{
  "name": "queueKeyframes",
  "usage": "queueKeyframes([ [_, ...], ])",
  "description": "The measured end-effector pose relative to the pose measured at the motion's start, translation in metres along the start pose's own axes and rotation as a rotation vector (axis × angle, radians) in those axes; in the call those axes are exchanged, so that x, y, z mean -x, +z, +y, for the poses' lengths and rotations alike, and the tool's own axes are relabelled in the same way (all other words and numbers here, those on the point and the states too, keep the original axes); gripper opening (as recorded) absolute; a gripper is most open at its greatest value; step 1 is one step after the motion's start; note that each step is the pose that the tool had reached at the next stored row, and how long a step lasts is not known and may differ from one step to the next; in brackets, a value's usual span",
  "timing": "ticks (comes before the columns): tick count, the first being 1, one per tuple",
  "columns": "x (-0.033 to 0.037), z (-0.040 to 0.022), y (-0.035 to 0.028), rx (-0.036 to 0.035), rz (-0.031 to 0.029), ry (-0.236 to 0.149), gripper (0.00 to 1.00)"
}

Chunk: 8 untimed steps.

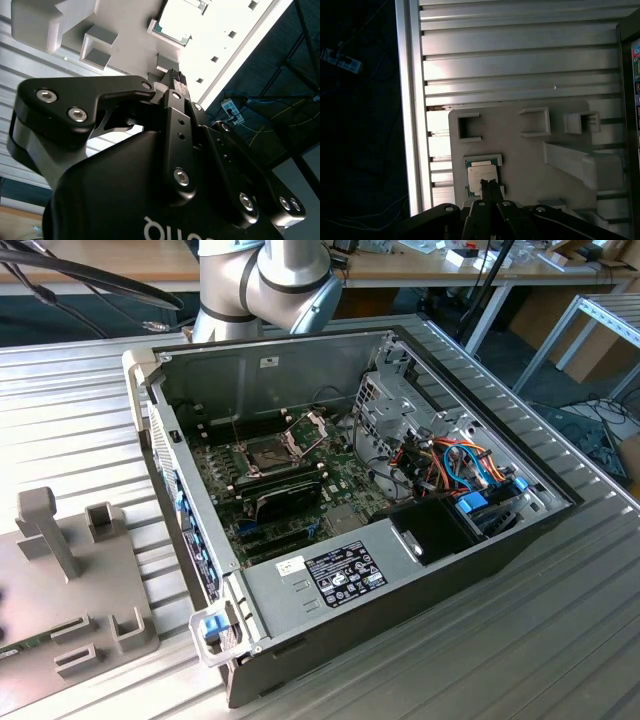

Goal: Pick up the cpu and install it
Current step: 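Reach for the cpu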

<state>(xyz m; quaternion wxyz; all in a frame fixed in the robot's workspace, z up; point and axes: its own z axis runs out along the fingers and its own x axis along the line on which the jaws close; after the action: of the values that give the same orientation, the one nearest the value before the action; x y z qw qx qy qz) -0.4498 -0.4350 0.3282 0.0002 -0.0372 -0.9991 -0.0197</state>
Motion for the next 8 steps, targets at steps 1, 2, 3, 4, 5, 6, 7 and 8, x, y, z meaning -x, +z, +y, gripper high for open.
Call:
queueKeyframes([
  [1, 0.0, 0.0, 0.0, 0.0, 0.0, 0.0, 0.11],
  [2, 0.0, 0.0, 0.0, 0.0, 0.0, 0.0, 0.11],
  [3, 0.0, 0.0, 0.0, 0.0, 0.0, 0.0, 0.11],
  [4, 0.0, 0.0, 0.0, 0.0001, 0.0, 0.0, 0.11],
  [5, 0.0, 0.0, 0.0, 0.0, -0.0001, 0.0, 0.11],
  [6, 0.0, 0.0, 0.0001, 0.0001, 0.0, 0.0, 0.11],
  [7, 0.0, -0.0004, 0.0002, 0.0002, -0.0003, 0.0, 0.11],
  [8, 0.0001, -0.0009, 0.0002, 0.0002, -0.0003, 0.0, 0.11],
])
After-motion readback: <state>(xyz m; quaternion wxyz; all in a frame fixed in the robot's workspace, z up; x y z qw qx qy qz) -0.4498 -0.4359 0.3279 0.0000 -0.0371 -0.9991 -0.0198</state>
